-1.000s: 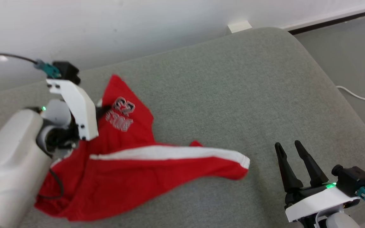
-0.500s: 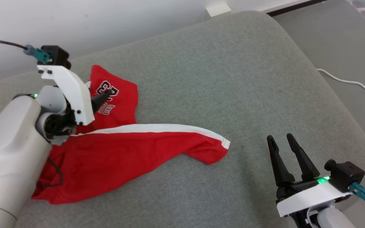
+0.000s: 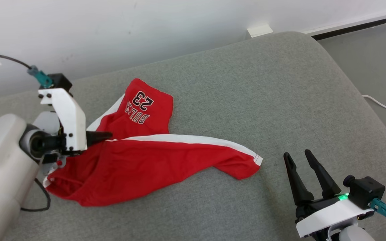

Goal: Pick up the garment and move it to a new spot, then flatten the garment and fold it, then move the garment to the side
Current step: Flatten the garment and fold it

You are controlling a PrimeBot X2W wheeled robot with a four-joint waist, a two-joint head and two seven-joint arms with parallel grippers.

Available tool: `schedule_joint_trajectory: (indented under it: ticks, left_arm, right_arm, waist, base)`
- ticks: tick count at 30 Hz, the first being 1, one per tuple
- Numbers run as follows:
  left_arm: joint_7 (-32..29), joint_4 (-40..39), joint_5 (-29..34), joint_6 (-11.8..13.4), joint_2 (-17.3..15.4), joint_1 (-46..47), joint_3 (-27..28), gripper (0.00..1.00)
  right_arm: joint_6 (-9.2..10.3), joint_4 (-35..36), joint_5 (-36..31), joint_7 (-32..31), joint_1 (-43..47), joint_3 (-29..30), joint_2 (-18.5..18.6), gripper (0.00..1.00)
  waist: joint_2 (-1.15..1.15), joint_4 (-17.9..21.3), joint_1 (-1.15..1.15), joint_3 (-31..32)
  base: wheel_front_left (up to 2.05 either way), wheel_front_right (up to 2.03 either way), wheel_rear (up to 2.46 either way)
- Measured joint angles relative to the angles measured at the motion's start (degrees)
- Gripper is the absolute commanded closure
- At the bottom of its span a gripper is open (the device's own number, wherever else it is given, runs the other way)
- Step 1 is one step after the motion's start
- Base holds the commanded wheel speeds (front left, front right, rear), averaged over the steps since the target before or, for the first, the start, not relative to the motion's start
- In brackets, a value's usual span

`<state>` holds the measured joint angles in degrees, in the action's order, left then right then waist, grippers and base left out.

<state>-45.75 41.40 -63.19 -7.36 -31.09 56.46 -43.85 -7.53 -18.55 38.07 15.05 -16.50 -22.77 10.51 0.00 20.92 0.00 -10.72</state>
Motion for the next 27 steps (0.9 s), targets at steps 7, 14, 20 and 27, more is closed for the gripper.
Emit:
schedule_joint_trajectory:
  ticks: [7,14,20,27]
  left_arm:
    - [-4.7,0.1,-5.1,1.6,0.0,-2.5,1.6,0.00]
    - [-5.7,-1.5,-7.7,2.0,1.2,-2.9,3.1,0.56]
    - [-6.6,-3.9,-9.3,1.5,1.9,-2.9,3.3,1.00]
    - [-7.6,-9.1,-10.5,0.6,2.2,-5.4,2.5,1.00]
  right_arm:
    - [0.00,-0.2,0.5,0.0,-0.2,-1.1,-0.3,0.00]
    - [0.00,-0.3,0.8,0.0,-0.2,-0.9,-0.3,0.00]
    - [0.00,-1.0,0.8,0.0,0.1,-0.1,-0.2,0.00]
    - [0.00,-1.7,0.7,0.0,1.6,0.0,1.1,0.00]
  waist:
    - [0.00,1.0,0.00,-0.9]
    - [0.00,1.8,0.00,-1.8]
    - [0.00,0.7,0.00,-0.8]
    - [0.00,-3.5,0.00,2.3]
  base:
    - [0.00,0.00,0.00]
    - [0.00,0.00,0.00]
    - [0.00,0.00,0.00]
    - [0.00,0.00,0.00]
